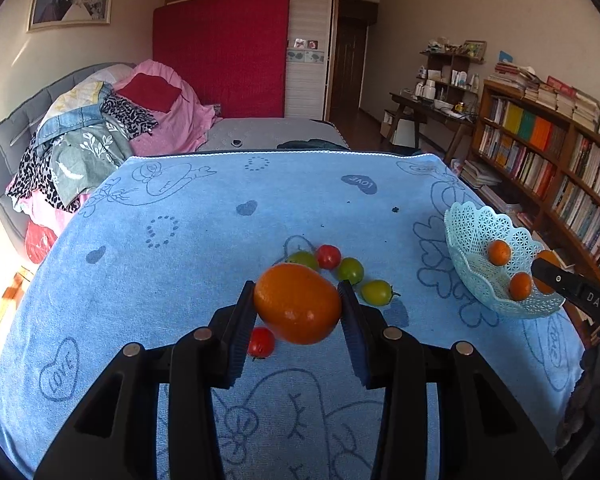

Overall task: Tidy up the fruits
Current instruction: 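Carry the orange in the right tool into the basket and open, then lower the orange in the left tool into the basket and open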

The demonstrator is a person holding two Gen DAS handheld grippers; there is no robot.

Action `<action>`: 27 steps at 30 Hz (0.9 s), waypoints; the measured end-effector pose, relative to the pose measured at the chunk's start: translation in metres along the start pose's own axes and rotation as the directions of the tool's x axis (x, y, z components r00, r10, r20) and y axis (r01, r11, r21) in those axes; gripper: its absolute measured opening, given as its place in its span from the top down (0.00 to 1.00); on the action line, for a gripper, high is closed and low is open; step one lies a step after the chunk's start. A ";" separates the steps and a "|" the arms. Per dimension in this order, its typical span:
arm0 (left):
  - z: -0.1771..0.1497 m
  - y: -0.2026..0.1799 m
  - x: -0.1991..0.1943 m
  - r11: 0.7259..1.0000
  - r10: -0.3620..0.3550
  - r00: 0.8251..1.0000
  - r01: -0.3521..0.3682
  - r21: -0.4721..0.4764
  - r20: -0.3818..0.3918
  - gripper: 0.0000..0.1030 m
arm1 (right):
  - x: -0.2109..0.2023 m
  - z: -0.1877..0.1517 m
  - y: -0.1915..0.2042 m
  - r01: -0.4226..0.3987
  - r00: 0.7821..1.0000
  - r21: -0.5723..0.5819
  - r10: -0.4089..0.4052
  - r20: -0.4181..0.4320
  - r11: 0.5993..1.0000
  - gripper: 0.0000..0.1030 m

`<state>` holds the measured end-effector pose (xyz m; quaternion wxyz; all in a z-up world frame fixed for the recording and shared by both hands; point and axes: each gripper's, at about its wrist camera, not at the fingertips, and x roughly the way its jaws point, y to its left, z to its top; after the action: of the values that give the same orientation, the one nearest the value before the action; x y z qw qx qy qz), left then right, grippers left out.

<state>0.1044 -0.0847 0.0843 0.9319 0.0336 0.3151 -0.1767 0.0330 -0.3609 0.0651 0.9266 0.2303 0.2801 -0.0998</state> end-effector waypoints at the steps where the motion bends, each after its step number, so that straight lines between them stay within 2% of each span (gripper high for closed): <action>1: 0.001 -0.005 0.000 1.000 -0.008 1.000 0.008 0.005 -0.001 0.60 | 0.001 0.001 -0.004 -0.001 1.000 0.013 0.001 -0.002 1.000 0.64; 2: 0.002 -0.010 0.000 1.000 -0.016 1.000 0.016 0.010 -0.002 0.60 | 0.001 0.002 -0.007 -0.002 1.000 0.026 0.002 -0.001 1.000 0.62; 4: 0.004 -0.019 0.001 0.999 -0.028 1.000 0.028 0.022 -0.002 0.60 | -0.002 0.003 -0.012 0.001 1.000 0.046 -0.002 0.011 0.999 0.45; 8: 0.008 -0.038 0.003 0.997 -0.052 0.999 0.052 0.055 -0.001 0.60 | -0.011 0.007 -0.015 0.007 0.999 0.056 -0.009 0.038 0.998 0.43; 10: 0.010 -0.048 0.005 0.995 -0.066 0.998 0.066 0.074 -0.002 0.60 | -0.014 0.009 -0.018 0.013 0.999 0.065 -0.016 0.050 0.998 0.39; 15: 0.015 -0.071 0.014 0.987 -0.115 0.993 0.117 0.109 -0.020 0.60 | -0.020 0.013 -0.025 0.038 0.996 0.085 -0.044 0.074 0.996 0.38; 19: 0.018 -0.092 0.025 0.978 -0.155 0.987 0.159 0.133 -0.044 0.60 | -0.025 0.018 -0.033 0.058 0.993 0.105 -0.068 0.094 0.993 0.34; 27: 0.019 -0.140 0.042 0.950 -0.233 0.969 0.246 0.191 -0.086 0.60 | -0.037 0.025 -0.048 0.079 0.987 0.146 -0.098 0.129 0.986 0.32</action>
<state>0.0974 -0.2315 0.0814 0.8851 0.0942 0.3262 -0.3182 -0.0011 -0.4127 0.0867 0.9196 0.2749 0.2185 -0.1761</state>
